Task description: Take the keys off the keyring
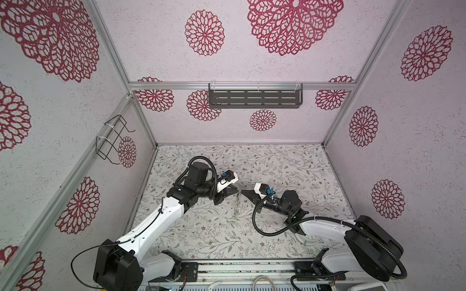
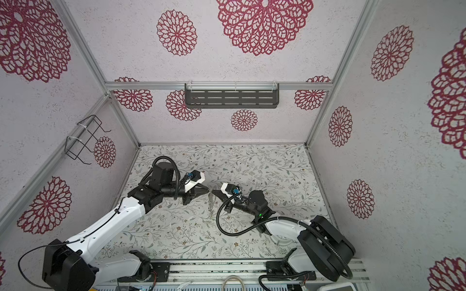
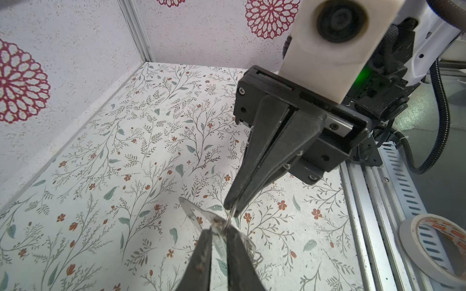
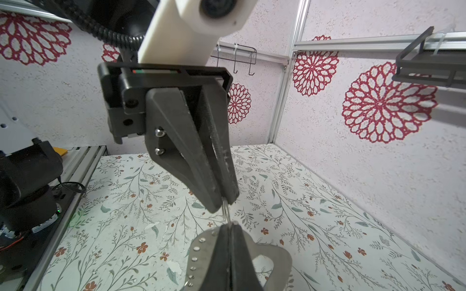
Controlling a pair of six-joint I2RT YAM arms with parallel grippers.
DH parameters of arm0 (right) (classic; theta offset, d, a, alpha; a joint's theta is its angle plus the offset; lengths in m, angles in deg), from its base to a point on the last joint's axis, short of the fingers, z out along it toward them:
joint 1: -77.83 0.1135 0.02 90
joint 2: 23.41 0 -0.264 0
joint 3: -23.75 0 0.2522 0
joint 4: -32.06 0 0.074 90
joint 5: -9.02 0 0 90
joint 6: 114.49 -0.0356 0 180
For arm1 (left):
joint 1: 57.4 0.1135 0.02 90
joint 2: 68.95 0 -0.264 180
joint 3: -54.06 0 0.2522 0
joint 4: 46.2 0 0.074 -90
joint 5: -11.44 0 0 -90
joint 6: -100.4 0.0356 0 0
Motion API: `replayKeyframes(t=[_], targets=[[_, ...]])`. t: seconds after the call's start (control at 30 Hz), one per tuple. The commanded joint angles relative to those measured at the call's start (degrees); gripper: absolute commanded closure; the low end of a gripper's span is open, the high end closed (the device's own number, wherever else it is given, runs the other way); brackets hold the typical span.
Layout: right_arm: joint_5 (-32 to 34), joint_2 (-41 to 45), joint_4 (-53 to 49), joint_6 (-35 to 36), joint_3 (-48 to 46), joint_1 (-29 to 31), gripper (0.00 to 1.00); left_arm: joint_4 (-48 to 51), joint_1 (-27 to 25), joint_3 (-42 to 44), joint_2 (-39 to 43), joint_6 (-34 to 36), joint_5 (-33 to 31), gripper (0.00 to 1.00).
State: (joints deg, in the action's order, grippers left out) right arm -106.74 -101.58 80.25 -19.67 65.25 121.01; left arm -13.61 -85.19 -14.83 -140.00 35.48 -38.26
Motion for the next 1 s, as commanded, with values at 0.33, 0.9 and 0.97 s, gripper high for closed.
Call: replayKeyframes(t=[0.33, 0.9, 0.97], targets=[[-1.6, 0.1, 3.9, -1.9, 1.4, 0.3, 1.00, -0.4, -0.6, -1.9, -1.0, 1.7, 0.8, 0.97], [3.4, 9.8, -20.6, 13.4, 5.6, 0.3, 0.73, 21.4, -2.3, -12.1, -3.4, 16.7, -7.4, 1.00], [2.0, 9.1, -20.6, 13.0, 6.2, 0.4, 0.75, 22.4, -2.7, -12.8, -3.7, 17.8, -8.4, 1.00]])
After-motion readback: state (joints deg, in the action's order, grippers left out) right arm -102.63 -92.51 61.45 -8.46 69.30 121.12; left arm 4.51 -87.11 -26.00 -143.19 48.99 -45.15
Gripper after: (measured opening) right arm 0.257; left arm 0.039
